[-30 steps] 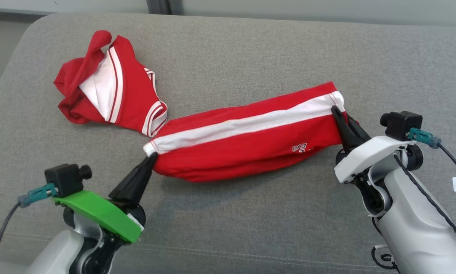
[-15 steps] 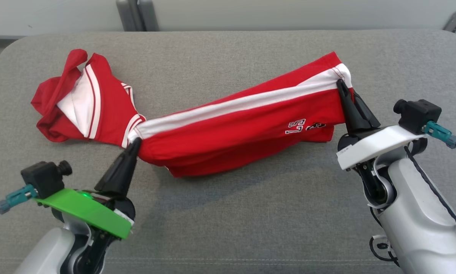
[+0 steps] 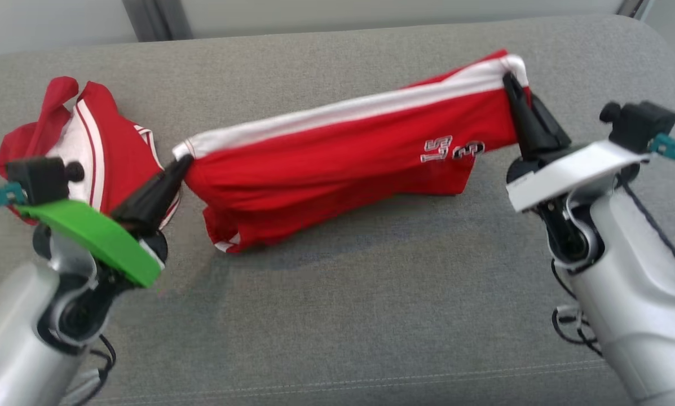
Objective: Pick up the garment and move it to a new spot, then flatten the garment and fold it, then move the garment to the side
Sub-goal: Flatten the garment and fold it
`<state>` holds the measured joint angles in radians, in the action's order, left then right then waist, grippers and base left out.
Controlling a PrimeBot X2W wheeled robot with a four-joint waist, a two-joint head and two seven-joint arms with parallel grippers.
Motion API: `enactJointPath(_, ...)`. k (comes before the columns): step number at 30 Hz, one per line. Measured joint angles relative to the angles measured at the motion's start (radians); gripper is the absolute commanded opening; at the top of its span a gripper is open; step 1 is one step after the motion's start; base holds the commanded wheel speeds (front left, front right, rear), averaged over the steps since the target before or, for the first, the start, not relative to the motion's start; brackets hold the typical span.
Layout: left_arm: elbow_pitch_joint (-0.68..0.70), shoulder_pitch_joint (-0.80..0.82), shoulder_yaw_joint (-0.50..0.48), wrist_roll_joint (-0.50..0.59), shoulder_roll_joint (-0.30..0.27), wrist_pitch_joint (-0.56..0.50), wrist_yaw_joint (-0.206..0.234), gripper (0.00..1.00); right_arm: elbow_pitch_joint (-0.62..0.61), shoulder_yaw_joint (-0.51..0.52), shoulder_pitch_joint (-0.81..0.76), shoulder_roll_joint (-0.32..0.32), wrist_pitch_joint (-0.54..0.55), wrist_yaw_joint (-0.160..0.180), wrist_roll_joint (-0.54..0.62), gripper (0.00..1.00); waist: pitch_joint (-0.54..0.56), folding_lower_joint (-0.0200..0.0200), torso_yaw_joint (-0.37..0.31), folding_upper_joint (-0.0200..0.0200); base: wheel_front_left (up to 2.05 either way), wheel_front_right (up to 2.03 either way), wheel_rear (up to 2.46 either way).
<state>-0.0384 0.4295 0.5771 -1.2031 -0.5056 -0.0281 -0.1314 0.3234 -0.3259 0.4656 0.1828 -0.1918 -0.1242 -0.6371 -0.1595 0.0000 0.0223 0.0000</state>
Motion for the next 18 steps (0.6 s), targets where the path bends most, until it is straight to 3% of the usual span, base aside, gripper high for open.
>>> enactJointPath(3,-0.066,0.108,-0.014,-0.023,-0.01,-0.072,0.004,0.0,0.01,-0.034,0.114,0.012,0.053,0.0,-0.027,0.0,-0.018,0.0,-0.015,0.0,0.0,0.0,0.0)
enactJointPath(8,-0.162,0.297,-0.047,-0.028,-0.016,-0.156,0.045,0.0,0.042,-0.048,0.296,0.013,0.137,0.0,-0.08,0.0,-0.062,0.0,-0.041,0.0,0.0,0.0,0.0)
enactJointPath(12,-0.198,0.49,-0.108,0.002,-0.012,-0.147,0.062,0.0,0.064,-0.021,0.471,-0.003,0.159,0.0,-0.104,0.0,-0.107,0.0,-0.062,0.0,0.0,0.0,0.0)
enactJointPath(18,-0.211,0.71,-0.191,0.063,0.017,-0.049,0.061,0.0,0.081,0.054,0.697,-0.028,0.118,-0.009,-0.119,0.0,-0.181,0.0,-0.093,0.0,0.0,0.0,0.0)
